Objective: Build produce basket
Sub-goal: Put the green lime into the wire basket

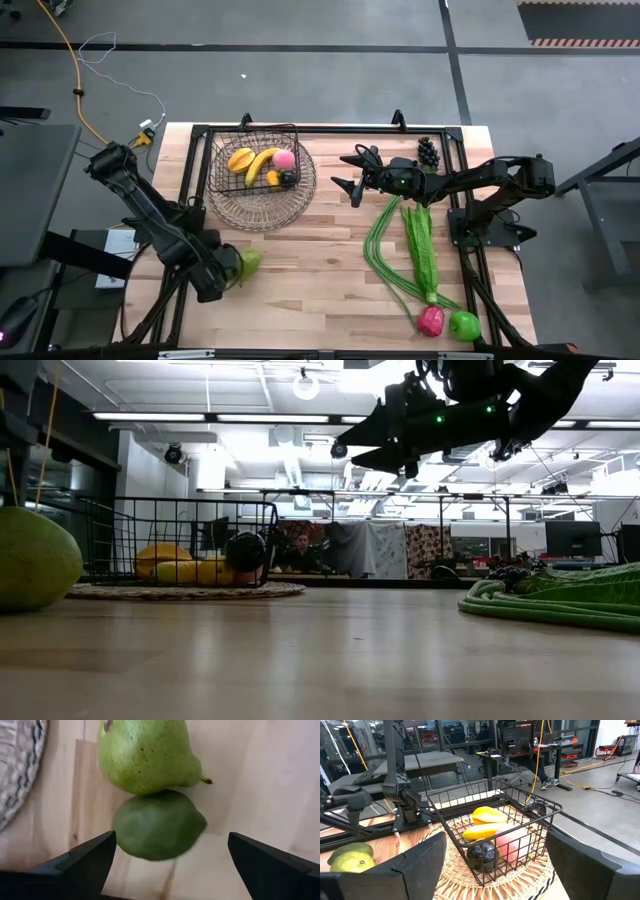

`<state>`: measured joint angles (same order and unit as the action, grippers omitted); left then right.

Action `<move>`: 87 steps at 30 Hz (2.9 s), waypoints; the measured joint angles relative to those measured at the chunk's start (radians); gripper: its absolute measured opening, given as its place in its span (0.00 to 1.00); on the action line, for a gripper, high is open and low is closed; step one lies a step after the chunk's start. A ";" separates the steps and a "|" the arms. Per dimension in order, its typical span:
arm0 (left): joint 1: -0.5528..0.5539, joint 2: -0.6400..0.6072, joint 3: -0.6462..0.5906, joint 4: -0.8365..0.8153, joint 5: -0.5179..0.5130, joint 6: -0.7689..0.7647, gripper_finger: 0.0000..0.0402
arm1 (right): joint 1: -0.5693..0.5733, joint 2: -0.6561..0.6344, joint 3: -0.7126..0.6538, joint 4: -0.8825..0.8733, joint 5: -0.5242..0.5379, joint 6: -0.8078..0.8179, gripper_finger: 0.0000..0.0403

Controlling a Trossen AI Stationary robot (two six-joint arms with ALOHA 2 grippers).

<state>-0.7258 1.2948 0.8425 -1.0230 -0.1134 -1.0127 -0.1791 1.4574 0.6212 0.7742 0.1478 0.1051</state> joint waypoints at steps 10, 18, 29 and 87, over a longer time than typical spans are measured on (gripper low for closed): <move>0.000 0.129 0.000 0.001 -0.003 0.050 0.93 | 0.000 0.000 0.000 -0.009 0.000 0.000 0.82; 0.032 0.226 -0.001 0.050 0.002 0.120 0.93 | 0.000 0.000 0.000 -0.032 0.000 0.000 0.82; 0.072 0.261 -0.001 0.057 0.010 0.187 0.92 | 0.000 0.000 0.000 -0.037 0.000 0.003 0.82; 0.993 -0.516 -0.523 1.507 0.191 1.017 0.75 | 0.000 0.000 0.000 -0.051 0.000 -0.001 0.82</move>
<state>0.2676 0.7790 0.3195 0.4835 0.0776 0.0040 -0.1791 1.4574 0.6209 0.7232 0.1474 0.1043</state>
